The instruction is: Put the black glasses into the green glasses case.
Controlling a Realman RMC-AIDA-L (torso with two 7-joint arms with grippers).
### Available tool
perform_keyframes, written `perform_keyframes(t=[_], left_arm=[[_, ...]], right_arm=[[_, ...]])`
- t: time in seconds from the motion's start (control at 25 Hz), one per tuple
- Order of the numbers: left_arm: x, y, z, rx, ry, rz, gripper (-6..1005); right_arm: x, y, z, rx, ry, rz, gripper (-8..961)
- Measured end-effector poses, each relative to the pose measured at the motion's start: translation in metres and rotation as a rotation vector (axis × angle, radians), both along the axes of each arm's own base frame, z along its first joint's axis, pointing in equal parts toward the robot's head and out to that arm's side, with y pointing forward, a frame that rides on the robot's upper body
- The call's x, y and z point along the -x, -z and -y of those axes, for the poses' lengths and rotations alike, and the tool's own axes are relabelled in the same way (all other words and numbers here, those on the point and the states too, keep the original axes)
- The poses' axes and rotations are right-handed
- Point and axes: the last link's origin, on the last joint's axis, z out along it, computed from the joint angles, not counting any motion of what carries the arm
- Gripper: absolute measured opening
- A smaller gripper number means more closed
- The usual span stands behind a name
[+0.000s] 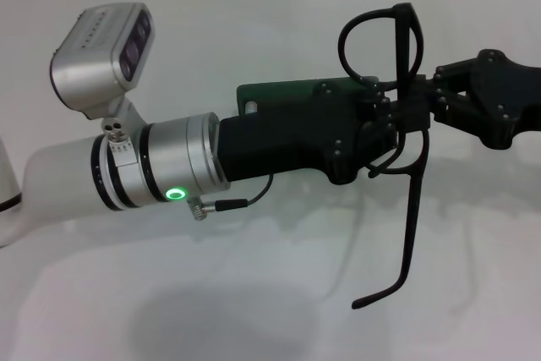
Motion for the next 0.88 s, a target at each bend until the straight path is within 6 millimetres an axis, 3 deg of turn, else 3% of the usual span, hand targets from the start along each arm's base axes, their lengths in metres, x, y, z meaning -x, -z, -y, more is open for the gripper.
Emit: perform_keyframes(t=[0.24, 0.48, 0.72, 0.88], left_arm=[[-0.004, -0.006, 0.011, 0.008, 0.077, 0.047, 48], [0.0, -0.017, 0.028, -0.002, 0.158, 0.115, 48], [0.005, -0.016, 0.031, 0.0, 0.149, 0.108, 48], [-0.008, -0.007, 0.04, 0.069, 0.252, 0.087, 48]], right_arm=[[-0.01, -0.009, 0.0, -0.045, 0.041, -0.021, 38], [-0.024, -0.042, 0.008, -0.127, 0.072, -0.137, 39], [-0.016, -0.063, 0.016, -0.165, 0.009, -0.276, 40], [-0.011, -0.062, 0.016, -0.209, -0.025, -0.401, 40]])
